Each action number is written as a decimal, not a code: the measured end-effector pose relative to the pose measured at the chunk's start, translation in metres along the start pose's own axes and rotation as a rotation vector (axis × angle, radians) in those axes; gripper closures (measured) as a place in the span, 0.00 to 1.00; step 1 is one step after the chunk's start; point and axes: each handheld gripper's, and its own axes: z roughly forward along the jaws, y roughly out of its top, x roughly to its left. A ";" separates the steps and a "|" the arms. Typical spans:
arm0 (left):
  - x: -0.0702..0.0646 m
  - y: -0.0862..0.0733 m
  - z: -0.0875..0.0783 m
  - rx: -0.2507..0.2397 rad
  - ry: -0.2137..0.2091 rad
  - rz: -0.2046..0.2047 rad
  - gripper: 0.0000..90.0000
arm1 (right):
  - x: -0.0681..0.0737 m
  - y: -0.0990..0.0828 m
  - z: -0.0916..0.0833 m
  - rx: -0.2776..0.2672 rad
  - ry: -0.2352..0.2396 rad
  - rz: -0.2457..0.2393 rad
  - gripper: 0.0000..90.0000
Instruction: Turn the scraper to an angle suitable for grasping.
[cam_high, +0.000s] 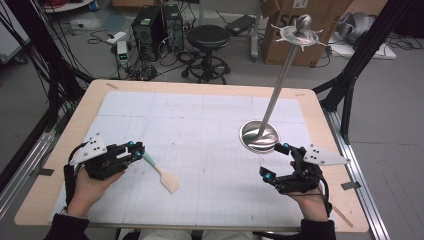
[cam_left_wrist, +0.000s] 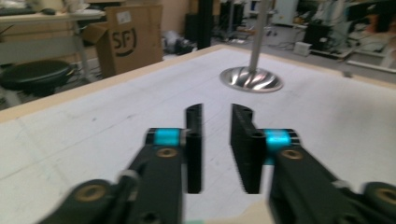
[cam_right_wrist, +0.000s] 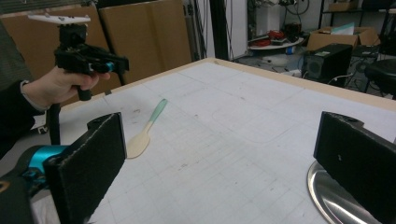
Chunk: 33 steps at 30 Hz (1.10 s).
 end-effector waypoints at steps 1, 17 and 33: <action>0.003 -0.007 -0.001 0.019 0.023 -0.023 0.96 | 0.000 0.000 0.000 -0.001 -0.001 0.000 0.01; 0.028 -0.039 0.020 0.324 0.127 -0.133 1.00 | 0.000 -0.003 -0.001 0.006 -0.008 0.000 0.01; 0.035 -0.049 0.040 0.454 0.172 -0.126 1.00 | -0.001 -0.005 -0.006 0.006 -0.018 0.009 0.01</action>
